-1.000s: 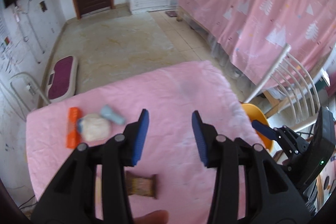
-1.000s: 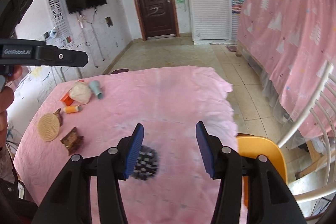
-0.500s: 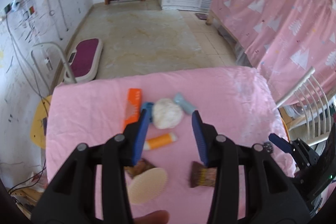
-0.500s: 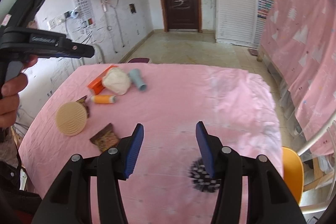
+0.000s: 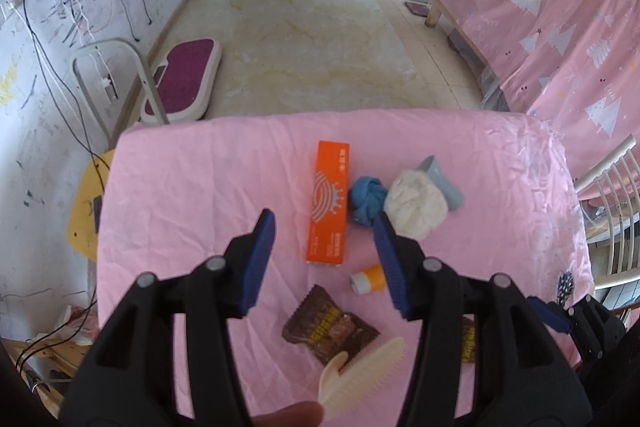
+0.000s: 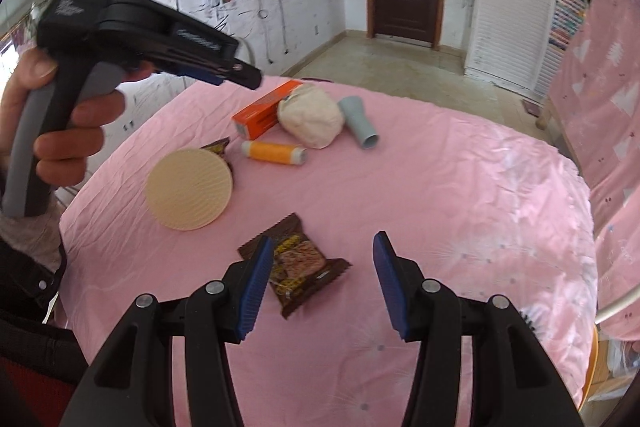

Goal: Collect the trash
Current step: 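Reach the right tool toward the brown snack packet while the left tool nears the beige brush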

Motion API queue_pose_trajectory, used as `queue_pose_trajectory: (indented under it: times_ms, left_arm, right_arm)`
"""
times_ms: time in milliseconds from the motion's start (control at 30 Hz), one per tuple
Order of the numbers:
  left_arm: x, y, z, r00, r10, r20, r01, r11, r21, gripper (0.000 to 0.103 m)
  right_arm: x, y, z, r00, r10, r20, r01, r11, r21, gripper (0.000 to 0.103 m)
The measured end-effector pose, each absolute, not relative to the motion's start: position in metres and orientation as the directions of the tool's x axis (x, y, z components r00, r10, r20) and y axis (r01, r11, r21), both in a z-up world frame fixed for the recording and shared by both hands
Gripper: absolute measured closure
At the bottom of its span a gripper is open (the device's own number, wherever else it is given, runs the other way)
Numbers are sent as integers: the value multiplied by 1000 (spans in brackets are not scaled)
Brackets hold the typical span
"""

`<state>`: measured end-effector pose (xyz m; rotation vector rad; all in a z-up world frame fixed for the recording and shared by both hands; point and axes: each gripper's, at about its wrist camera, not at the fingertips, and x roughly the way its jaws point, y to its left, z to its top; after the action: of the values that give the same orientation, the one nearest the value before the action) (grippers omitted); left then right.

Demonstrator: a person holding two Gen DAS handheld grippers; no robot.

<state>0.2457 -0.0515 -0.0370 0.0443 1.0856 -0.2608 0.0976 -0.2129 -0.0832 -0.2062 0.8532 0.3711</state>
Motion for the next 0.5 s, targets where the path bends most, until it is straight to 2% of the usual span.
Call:
queue_pose_trajectory:
  times_ms: [467,500]
  left_arm:
    - [269,-54,-79,338,-189,-922,250,962,-106,54]
    - [270,-54,-79,336,-190,-923,251,962,-107,58]
  right_arm:
    - [112,-192,-102,538,253,-804,-465,885,-33,61]
    - [115,-191,-102,536,252,-806,-466,884,-33,61]
